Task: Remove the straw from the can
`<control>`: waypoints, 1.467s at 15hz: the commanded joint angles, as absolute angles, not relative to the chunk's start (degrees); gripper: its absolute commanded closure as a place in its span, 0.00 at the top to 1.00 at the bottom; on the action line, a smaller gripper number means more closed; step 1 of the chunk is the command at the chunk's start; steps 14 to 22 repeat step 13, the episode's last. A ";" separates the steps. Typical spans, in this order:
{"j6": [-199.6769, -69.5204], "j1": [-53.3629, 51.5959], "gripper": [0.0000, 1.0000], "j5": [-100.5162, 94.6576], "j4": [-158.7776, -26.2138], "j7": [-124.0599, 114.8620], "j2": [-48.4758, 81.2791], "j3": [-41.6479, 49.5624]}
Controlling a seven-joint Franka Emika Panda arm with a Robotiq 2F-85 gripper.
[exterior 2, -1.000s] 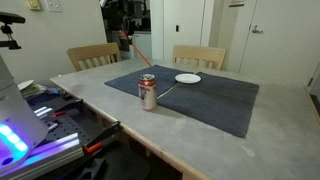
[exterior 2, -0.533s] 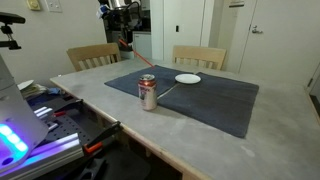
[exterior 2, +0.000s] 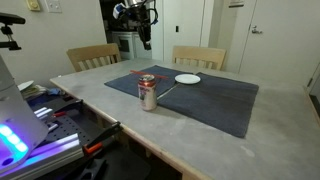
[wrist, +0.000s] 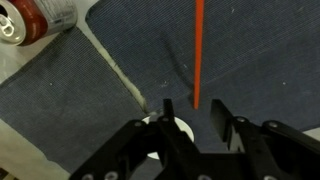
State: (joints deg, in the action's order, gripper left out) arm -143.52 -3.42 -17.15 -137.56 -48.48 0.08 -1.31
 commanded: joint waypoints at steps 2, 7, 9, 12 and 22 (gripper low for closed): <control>-141.47 -0.92 0.84 -7.66 -135.19 -36.66 -1.56 0.37; -128.87 0.25 1.00 5.77 -131.23 -21.79 -5.10 1.71; -123.15 0.82 1.00 7.13 -129.27 -19.13 -6.06 2.30; -116.45 1.61 1.00 8.16 -127.06 -14.79 -6.92 3.41; -114.74 1.75 1.00 8.72 -127.14 -12.74 -7.47 3.74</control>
